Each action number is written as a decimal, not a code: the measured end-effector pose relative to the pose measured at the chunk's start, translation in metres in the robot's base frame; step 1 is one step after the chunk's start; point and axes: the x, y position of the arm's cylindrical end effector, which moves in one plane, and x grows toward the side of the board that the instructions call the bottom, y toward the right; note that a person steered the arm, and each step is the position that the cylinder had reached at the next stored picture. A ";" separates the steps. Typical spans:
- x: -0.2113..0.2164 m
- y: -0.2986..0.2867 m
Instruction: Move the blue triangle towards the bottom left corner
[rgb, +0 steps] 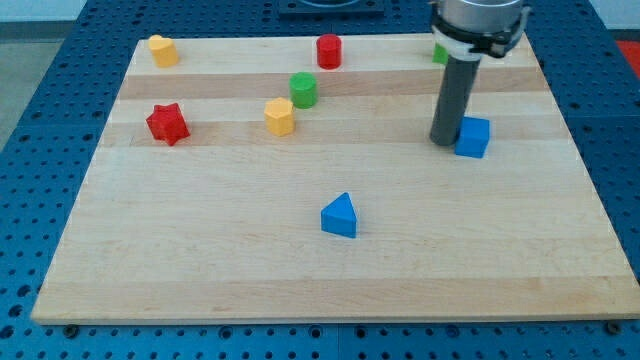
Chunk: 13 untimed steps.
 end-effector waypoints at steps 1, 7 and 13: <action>0.002 -0.005; 0.074 -0.082; 0.134 -0.172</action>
